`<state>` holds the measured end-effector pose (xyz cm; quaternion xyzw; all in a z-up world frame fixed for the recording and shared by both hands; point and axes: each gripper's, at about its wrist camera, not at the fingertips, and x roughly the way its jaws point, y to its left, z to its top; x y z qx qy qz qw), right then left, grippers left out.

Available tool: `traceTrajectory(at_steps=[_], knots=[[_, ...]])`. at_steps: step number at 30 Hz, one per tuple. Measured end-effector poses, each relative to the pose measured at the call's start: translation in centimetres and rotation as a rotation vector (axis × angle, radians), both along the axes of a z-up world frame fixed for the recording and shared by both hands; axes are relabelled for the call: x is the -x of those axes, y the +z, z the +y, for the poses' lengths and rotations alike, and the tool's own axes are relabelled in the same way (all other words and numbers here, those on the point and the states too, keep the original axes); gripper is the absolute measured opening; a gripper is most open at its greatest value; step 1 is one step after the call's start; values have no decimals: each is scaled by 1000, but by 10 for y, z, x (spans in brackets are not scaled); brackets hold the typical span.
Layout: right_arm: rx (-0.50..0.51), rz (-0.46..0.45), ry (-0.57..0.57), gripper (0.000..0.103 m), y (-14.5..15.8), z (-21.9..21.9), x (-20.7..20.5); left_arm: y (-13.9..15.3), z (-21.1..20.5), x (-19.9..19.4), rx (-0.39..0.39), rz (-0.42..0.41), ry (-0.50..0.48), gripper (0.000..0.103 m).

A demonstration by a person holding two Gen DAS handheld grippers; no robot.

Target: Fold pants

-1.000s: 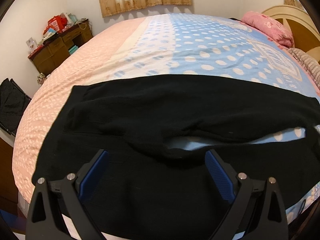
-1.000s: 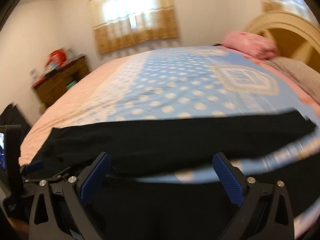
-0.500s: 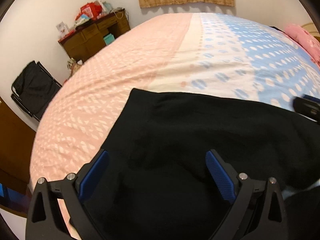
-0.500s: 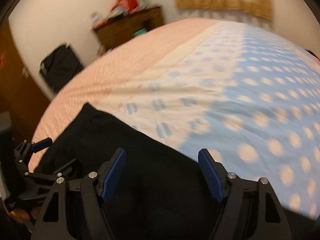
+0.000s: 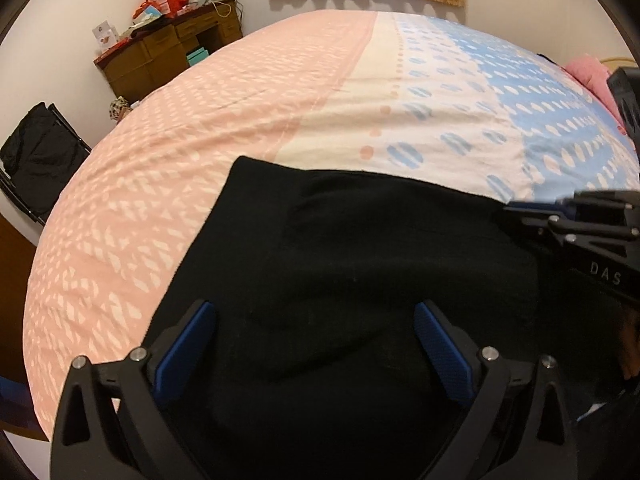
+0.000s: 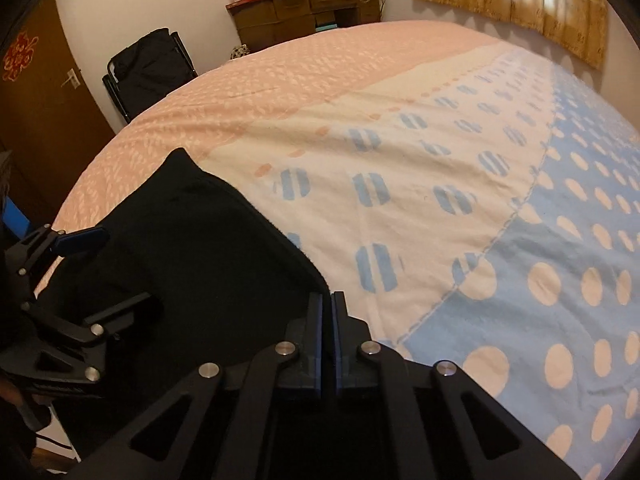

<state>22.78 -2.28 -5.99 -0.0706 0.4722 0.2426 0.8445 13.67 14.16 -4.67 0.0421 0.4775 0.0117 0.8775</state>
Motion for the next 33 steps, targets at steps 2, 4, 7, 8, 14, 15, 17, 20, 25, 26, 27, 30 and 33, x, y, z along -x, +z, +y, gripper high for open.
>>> traceTrajectory(at_steps=[2,4,7,8,14,15,17,20,25,26,27,30,33], knots=[[-13,-48,-3,3,15,3,13,4,6,0,31,3,6,102],[-32,-95,8,3,32,4,29,9,12,4,63,4,8,102],[-22,-178,48,3,56,14,64,22,25,19,98,-20,11,102],[-12,-199,60,3,57,21,73,29,29,24,109,-33,10,102],[59,-315,94,3,48,47,144,65,41,43,162,-100,-8,102],[78,-337,93,3,43,54,156,68,41,43,170,-105,-7,102],[72,-363,75,3,38,60,174,74,40,42,206,-104,-5,102],[115,-454,50,3,29,69,202,71,36,41,268,-78,-19,102],[157,-532,40,3,16,79,236,44,27,29,339,14,2,102],[156,-537,39,3,16,79,239,39,28,28,346,25,14,102],[150,-537,36,3,15,78,242,34,28,29,347,29,29,102],[139,-534,18,3,16,73,248,29,36,39,333,8,68,92],[121,-530,6,3,20,68,250,29,49,49,349,-8,84,66]])
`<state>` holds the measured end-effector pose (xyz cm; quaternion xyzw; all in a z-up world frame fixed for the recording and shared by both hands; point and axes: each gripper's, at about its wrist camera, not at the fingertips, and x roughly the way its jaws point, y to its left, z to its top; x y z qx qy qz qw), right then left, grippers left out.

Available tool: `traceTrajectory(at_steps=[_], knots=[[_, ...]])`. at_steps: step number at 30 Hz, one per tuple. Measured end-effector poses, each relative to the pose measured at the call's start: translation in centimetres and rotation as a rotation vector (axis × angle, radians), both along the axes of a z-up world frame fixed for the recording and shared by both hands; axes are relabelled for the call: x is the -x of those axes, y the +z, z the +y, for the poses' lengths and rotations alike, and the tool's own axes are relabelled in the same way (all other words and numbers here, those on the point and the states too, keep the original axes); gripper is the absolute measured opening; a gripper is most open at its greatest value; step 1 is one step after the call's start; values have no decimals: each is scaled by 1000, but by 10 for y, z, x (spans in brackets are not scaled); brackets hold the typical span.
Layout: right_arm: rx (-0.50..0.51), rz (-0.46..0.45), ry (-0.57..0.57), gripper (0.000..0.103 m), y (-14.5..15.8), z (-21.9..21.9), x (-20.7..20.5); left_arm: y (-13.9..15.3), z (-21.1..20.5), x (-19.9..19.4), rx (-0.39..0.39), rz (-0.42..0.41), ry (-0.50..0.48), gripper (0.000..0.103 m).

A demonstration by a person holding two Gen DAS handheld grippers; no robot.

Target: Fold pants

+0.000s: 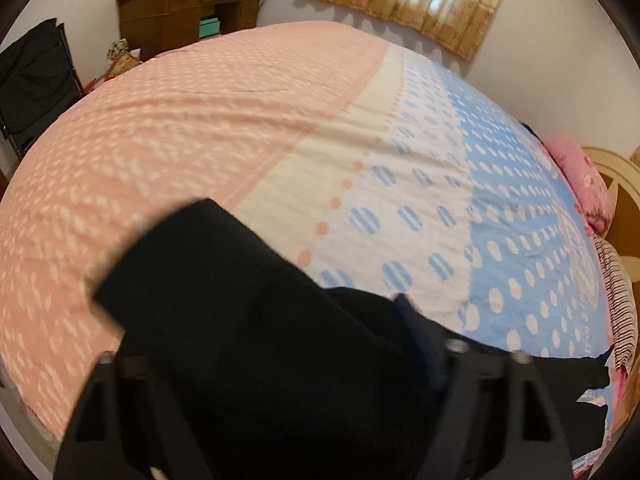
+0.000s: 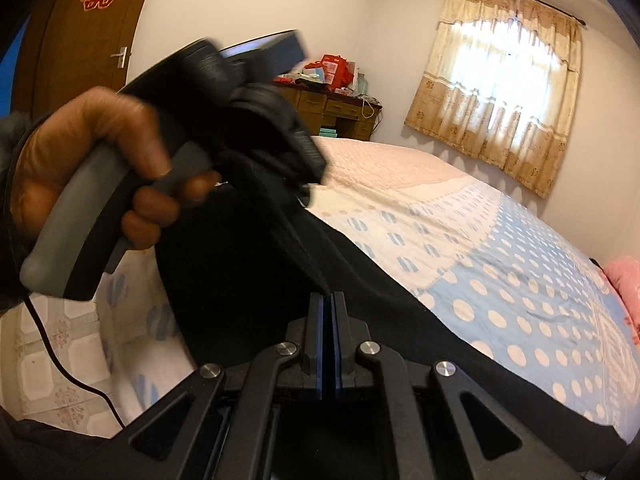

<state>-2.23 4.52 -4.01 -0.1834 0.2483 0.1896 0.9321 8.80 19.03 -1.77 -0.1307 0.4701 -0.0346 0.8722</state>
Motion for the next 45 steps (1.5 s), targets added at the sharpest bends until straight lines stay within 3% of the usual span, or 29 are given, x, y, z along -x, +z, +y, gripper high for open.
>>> traceTrajectory(at_steps=[3,6,11,17,21,23,25,28,33,35,37,39,41,45], knots=[[-5,-9,15,3,10,0,5,0,18,17,57,-25,31,37],[19,-15,39,3,17,5,12,2,31,32,134,-55,28,24],[69,-5,87,3,7,18,23,6,38,56,14,-98,23,23],[135,68,124,3,-27,25,14,-11,39,65,-169,-94,46,23],[147,117,111,3,-44,21,8,-16,32,68,-255,-106,36,28],[137,129,104,4,-49,19,4,-19,30,70,-303,-111,27,40],[127,117,102,4,-48,17,3,-22,30,71,-383,-112,42,66],[132,111,103,5,-48,16,0,-18,43,79,-412,-130,70,76],[61,131,100,9,-39,14,10,0,56,91,-392,-159,116,82],[1,149,78,19,-32,7,13,11,49,93,-412,-201,118,80],[-61,185,61,40,-27,-2,10,23,38,96,-462,-262,98,80],[-190,210,47,43,-15,-20,12,32,33,95,-503,-308,96,81],[-288,208,22,44,-1,-33,14,37,38,91,-486,-317,125,82],[-328,89,-199,44,35,-86,16,34,32,88,-402,-320,111,82]])
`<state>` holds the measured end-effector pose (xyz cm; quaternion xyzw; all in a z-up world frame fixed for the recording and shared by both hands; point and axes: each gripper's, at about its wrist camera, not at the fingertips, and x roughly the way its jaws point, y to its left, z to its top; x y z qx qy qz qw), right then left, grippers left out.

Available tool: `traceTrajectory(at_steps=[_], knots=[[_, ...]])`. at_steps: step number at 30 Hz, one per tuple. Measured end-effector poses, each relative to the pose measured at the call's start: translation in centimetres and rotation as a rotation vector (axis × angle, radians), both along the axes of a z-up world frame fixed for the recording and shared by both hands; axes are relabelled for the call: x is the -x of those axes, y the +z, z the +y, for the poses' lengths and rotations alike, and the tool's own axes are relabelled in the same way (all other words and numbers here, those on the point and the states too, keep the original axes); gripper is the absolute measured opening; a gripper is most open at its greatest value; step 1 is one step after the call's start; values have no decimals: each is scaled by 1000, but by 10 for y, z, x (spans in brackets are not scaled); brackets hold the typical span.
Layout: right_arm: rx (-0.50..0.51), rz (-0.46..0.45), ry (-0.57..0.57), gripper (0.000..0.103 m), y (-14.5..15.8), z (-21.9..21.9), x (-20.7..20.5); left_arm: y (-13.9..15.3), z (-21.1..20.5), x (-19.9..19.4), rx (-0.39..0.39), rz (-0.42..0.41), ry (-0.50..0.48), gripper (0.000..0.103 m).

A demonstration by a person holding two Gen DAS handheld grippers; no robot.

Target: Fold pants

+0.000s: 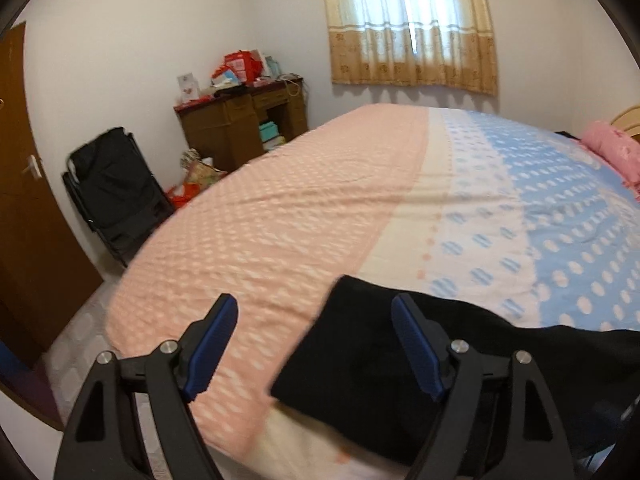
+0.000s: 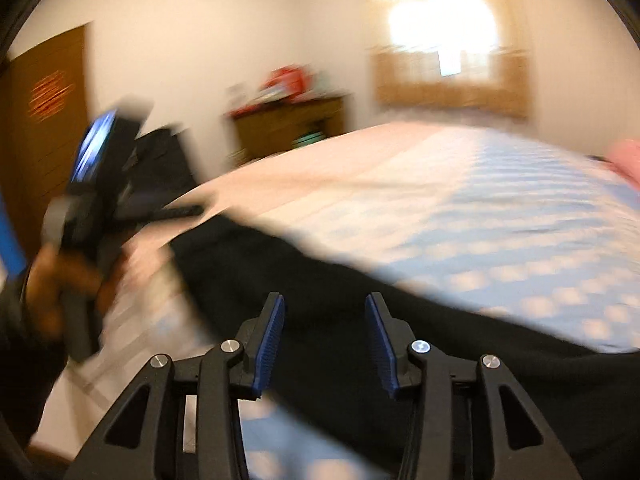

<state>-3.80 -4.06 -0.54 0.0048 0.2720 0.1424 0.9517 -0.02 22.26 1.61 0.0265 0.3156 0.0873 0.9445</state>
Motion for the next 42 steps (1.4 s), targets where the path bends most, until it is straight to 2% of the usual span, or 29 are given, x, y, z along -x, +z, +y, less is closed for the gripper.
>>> traceTrajectory(at_steps=[3,7,9,11,13,15,20,21,22,23,25,28,31,34,38,42], knots=[[21,-10,-282,44,27,-78,-3,-23,-14,-10,-23,52,-15,82],[65,40,-708,47,53,-206,-7,-52,-19,-17,-11,139,-13,82],[84,130,-963,49,51,-276,-10,-63,-20,-17,-19,160,-2,83],[57,191,-1145,49,43,-331,-8,-63,-24,-12,-53,135,-7,83],[37,242,-1225,49,34,-365,-11,-60,-25,-10,-55,143,-9,83],[17,299,-1237,49,23,-386,-15,-55,-27,-8,-37,149,-18,83],[-75,438,-1133,49,-8,-407,-28,-39,-46,-3,-44,125,-86,83],[-96,438,-1117,42,-12,-411,-26,-37,-52,-2,-48,121,-101,83],[-120,425,-1100,16,-14,-412,-19,-35,-59,-2,-47,118,-118,83],[-159,412,-1069,6,-14,-415,-13,-33,-67,-2,-44,118,-142,83],[-231,363,-1030,6,-5,-416,5,-30,-79,-2,-46,119,-180,83],[-277,264,-988,6,13,-410,41,-27,-104,0,-49,115,-248,83],[-355,138,-952,6,32,-402,95,-24,-124,1,-52,113,-307,83],[-436,80,-954,6,32,-403,142,-23,-144,3,-44,115,-364,83],[-480,105,-1035,3,7,-406,193,-19,-169,9,-14,122,-462,83],[-556,112,-1111,2,-15,-412,228,-16,-195,15,-26,118,-537,83]])
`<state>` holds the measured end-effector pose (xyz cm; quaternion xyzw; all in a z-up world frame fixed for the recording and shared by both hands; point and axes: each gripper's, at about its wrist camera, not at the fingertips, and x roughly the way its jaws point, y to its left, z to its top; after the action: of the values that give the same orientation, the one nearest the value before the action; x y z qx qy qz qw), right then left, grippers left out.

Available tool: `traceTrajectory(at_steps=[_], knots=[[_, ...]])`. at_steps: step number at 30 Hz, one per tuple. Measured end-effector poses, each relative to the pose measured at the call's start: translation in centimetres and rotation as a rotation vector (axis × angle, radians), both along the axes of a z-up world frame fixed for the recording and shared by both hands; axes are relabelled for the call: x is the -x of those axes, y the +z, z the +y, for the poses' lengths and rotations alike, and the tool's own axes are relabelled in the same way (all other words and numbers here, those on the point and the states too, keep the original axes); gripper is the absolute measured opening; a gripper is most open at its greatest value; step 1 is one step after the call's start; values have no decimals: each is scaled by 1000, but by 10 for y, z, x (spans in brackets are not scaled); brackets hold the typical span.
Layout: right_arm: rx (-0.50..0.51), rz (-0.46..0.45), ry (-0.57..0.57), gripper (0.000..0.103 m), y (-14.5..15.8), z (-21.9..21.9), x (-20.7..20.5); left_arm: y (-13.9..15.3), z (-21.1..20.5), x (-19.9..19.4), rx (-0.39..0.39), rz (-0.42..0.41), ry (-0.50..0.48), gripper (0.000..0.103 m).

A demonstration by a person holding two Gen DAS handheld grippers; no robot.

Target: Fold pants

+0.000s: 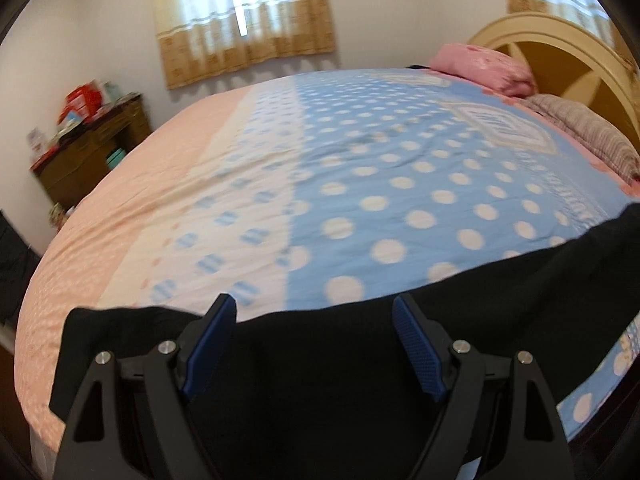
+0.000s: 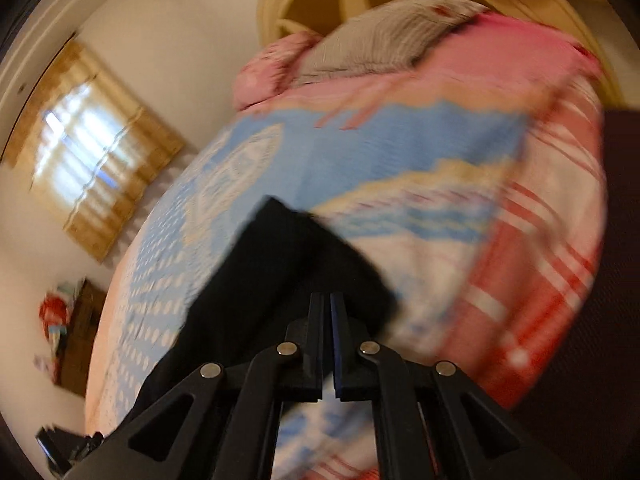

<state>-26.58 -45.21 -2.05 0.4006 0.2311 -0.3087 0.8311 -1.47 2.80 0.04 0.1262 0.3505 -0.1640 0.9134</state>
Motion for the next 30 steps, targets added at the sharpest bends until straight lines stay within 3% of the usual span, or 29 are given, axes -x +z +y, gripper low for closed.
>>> traceTrajectory(at_steps=[3,6,8,9,10,15,20,21,22,23,26,30], knots=[[65,-24,0,2,10,8,6,3,-13,4,2,-2,-33,83],[78,-108,46,5,21,14,-2,3,-21,8,12,6,-58,83],[47,-115,90,25,19,14,-20,1,-27,14,14,15,-80,83],[44,-84,101,48,17,14,-32,0,-30,17,13,22,-90,83],[57,-54,93,54,13,14,-41,-2,-32,17,12,27,-96,83],[152,59,-4,54,7,5,-62,-11,-51,37,-13,45,-165,83],[229,89,-15,54,5,-3,-79,-17,-67,48,-33,58,-216,83],[236,87,11,45,6,0,-81,-17,-68,49,-34,61,-219,83],[234,84,59,12,7,1,-87,-18,-71,50,-35,64,-222,83],[216,89,90,5,7,2,-92,-17,-73,51,-35,65,-226,83],[175,37,166,5,21,5,-98,-16,-75,52,-30,66,-230,83],[167,-100,215,5,63,7,-79,-16,-76,52,-24,72,-230,83]])
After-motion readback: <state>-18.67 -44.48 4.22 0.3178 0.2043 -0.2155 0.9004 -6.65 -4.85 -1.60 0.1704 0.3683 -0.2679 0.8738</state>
